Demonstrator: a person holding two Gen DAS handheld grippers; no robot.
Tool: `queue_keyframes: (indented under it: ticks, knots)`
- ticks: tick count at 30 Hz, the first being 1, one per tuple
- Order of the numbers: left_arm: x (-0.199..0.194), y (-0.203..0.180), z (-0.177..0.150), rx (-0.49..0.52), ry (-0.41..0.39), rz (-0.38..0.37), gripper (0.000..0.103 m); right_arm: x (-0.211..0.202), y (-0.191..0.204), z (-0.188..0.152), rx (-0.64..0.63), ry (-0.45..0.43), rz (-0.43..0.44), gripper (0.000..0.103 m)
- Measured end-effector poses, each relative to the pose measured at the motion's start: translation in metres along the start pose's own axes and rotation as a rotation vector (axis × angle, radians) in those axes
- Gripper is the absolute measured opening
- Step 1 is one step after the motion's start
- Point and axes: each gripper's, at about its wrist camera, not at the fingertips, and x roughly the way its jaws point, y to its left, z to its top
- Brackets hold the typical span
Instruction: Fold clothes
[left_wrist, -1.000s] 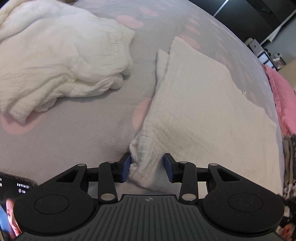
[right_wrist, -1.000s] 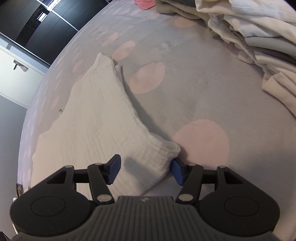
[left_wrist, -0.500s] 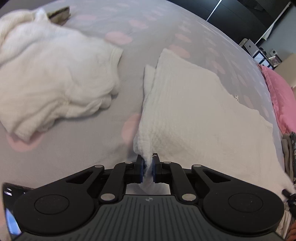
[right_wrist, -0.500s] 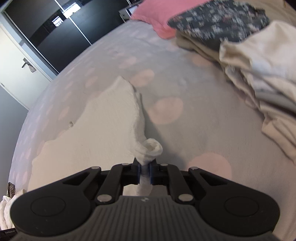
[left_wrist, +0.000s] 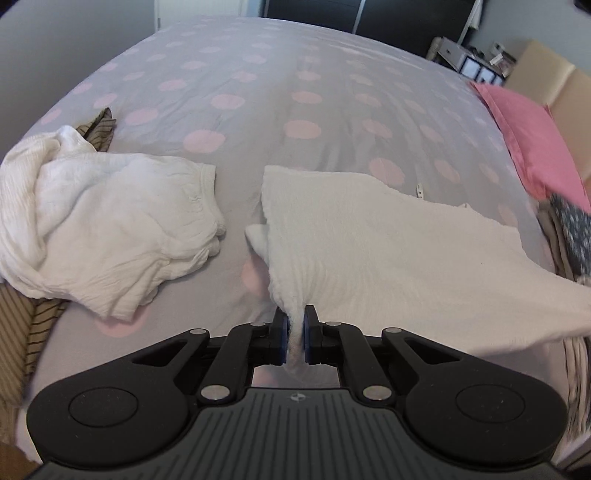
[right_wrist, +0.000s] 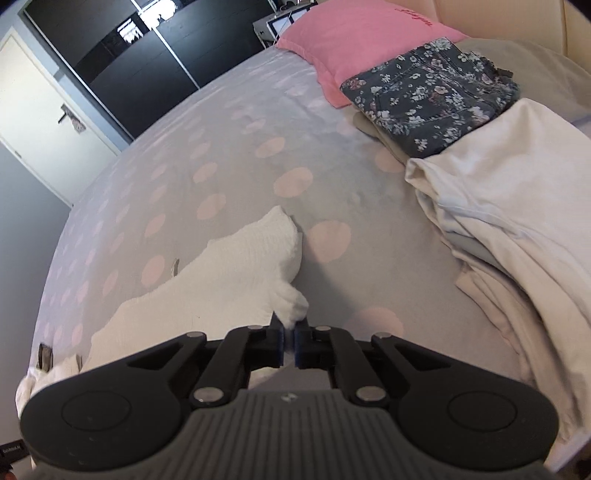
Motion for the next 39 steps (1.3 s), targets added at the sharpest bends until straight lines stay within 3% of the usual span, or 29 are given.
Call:
queue_keyframes:
  ticks: [10,18,27,31,32,39]
  knots:
    - [-0.040,-0.022,-0.051,0.194,0.148,0.068,0.006,-0.056,-0.025,-0.051,-0.082,0.112,-0.077,0.005]
    - [-0.010,-0.032,-0.092,0.326,0.287,0.133,0.006,-0.029,-0.038,-0.090,-0.136,0.237,-0.164,0.005]
    - [0.002,-0.039,-0.106,0.416,0.367,0.119,0.009,-0.019,-0.032,-0.099,-0.220,0.297,-0.179,0.007]
    - [0.004,-0.037,-0.105,0.427,0.404,0.109,0.013,-0.019,-0.029,-0.105,-0.274,0.353,-0.203,0.015]
    - [0.004,-0.037,-0.104,0.432,0.409,0.107,0.014,-0.021,-0.028,-0.105,-0.283,0.360,-0.204,0.025]
    - [-0.006,-0.032,-0.074,0.414,0.348,0.086,0.015,-0.037,-0.019,-0.087,-0.317,0.362,-0.150,0.040]
